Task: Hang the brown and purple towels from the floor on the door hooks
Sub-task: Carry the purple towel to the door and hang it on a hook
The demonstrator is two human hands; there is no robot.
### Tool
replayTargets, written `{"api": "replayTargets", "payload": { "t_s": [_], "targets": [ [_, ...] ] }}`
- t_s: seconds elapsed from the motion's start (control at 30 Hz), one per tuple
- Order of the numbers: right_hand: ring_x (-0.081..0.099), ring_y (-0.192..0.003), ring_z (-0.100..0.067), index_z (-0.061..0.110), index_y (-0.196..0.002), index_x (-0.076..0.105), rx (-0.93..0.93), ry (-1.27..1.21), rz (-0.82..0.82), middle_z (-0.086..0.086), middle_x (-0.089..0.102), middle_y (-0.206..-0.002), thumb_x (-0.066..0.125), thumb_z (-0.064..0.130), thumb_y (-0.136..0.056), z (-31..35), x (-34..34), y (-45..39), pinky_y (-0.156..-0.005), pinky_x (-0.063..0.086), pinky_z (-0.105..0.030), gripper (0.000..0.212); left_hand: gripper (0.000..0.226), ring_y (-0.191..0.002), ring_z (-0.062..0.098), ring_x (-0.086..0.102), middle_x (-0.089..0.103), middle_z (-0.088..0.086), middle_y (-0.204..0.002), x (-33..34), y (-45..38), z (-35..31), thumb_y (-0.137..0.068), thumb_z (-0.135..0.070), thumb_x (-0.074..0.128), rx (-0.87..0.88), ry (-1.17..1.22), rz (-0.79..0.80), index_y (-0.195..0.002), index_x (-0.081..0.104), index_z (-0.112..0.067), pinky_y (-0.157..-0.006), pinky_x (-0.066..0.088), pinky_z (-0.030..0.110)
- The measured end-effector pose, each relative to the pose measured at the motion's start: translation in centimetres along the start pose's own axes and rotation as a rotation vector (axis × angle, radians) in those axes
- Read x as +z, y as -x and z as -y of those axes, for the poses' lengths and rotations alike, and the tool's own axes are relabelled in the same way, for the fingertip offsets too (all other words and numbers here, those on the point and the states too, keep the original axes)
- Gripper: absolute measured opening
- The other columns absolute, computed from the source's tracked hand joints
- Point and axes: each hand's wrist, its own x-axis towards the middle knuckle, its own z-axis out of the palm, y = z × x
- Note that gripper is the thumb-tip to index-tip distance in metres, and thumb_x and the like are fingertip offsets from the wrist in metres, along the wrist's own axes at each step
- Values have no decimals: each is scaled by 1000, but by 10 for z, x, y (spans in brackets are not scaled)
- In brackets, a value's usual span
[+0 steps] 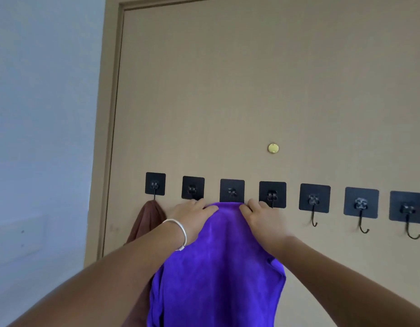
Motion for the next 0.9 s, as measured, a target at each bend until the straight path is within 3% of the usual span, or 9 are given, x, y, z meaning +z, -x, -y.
{"api": "replayTargets", "payload": {
  "t_s": [0.1,0.17,0.23,0.33,0.4,0.53,0.67,0.8,0.9],
  "targets": [
    [56,-100,-26,12,-126,47,2,48,7,-8,51,-119,47,13,-93,9,4,10,-60,37,-32,32,69,-119,25,43,39,1,-134,3,3,-11,-81,-4,62,16,27,-23,-139,33,-28,-80,37,30],
    [62,-69,-21,15,-97,67,1,92,-23,-4,62,-88,79,21,-68,17,1,16,-45,40,-25,32,57,-114,26,46,43,3,-128,4,3,-21,-84,-7,59,26,36,-13,-134,39,-25,-79,38,32],
    [59,-55,-18,17,-85,69,20,70,-34,-2,62,-74,87,21,-54,23,2,21,-39,38,-23,36,57,-108,25,51,44,2,-126,10,5,-33,-83,-5,60,16,95,21,-133,42,-23,-73,40,32],
    [60,-92,-26,12,-128,44,95,-68,54,-9,52,-116,54,14,-91,31,24,27,-58,40,-32,39,60,-107,27,56,45,1,-132,23,9,-49,-84,-5,57,-68,348,123,-137,37,-21,-85,50,37],
    [56,-102,-28,12,-137,31,140,-107,38,-10,44,-127,44,13,-96,36,35,30,-65,42,-33,42,60,-112,26,55,46,2,-133,31,15,-59,-84,-6,54,-128,499,157,-139,34,-21,-93,48,38],
    [47,-112,-28,18,-132,38,190,-178,14,-9,41,-130,47,19,-93,37,36,36,-80,44,-36,41,52,-115,27,49,42,4,-131,34,26,-68,-87,-7,49,-188,426,81,-136,38,-21,-92,47,40],
    [54,-97,-21,21,-126,45,246,-483,24,-1,48,-120,39,16,-93,37,42,43,-78,51,-31,34,30,-114,25,48,48,3,-126,23,24,-64,-94,-11,42,-262,397,-75,-121,53,-17,-95,45,35],
    [57,-102,-22,22,-142,32,211,-687,145,0,52,-125,37,14,-90,50,52,51,-80,49,-31,53,26,-101,24,60,64,4,-108,23,32,-66,-98,-25,35,-353,714,131,-110,56,-16,-90,46,34],
    [55,-104,-21,27,-143,28,196,-687,189,3,54,-124,43,18,-87,55,55,59,-77,47,-30,59,26,-100,23,61,65,3,-110,33,43,-64,-94,-18,38,-358,754,196,-113,57,-18,-93,47,35]
  ]
}}
